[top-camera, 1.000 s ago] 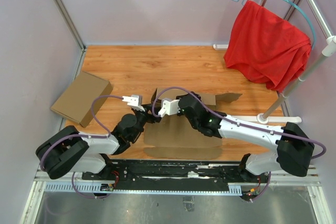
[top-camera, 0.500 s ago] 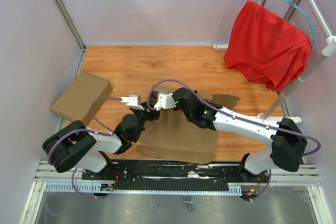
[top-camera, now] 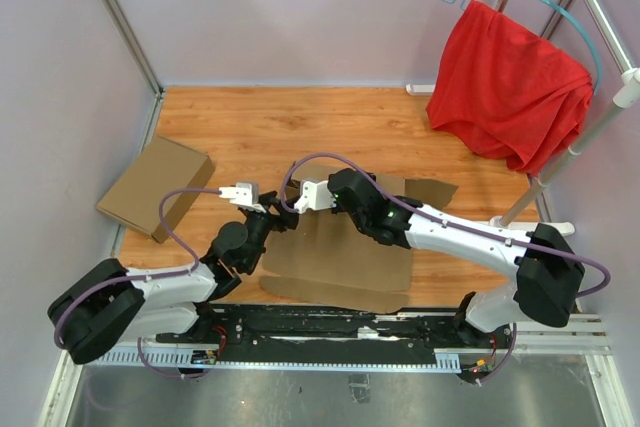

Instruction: Fold the paper box

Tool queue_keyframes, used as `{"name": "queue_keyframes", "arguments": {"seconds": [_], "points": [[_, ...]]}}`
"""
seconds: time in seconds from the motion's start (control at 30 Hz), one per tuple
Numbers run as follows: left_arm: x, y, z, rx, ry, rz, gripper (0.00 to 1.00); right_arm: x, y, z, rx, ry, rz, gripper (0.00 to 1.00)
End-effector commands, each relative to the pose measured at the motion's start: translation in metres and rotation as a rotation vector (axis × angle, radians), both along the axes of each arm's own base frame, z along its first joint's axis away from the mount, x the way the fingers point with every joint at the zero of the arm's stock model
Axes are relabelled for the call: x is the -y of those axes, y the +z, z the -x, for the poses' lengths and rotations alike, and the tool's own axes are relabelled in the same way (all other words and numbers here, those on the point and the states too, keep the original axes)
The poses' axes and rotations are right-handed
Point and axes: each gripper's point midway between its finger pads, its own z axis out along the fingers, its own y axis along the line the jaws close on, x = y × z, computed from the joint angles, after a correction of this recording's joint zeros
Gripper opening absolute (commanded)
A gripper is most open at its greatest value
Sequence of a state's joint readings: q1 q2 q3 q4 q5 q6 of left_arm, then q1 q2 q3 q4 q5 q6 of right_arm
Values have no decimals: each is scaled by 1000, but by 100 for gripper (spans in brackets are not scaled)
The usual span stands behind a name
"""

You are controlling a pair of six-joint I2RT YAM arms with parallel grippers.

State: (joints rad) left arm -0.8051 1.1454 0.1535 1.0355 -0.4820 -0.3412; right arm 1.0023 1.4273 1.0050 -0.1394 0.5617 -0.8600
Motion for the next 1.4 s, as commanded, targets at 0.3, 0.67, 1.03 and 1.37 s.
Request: {"name": "queue_keyframes", "arguments": {"seconds": [0.3, 0.67, 1.03, 1.37], "points": [[3, -21, 19, -25, -87, -43, 76, 5, -1, -1, -41, 0, 59, 1], [5, -20, 18, -46, -96, -68, 76, 9, 3, 2, -34, -10, 43, 35], [0, -9, 17, -42, -77, -92, 77, -4, 46, 18, -28, 39, -200, 42], [-10, -20, 18, -66, -38, -118, 76, -17, 60, 15, 19, 98, -300, 44]]}}
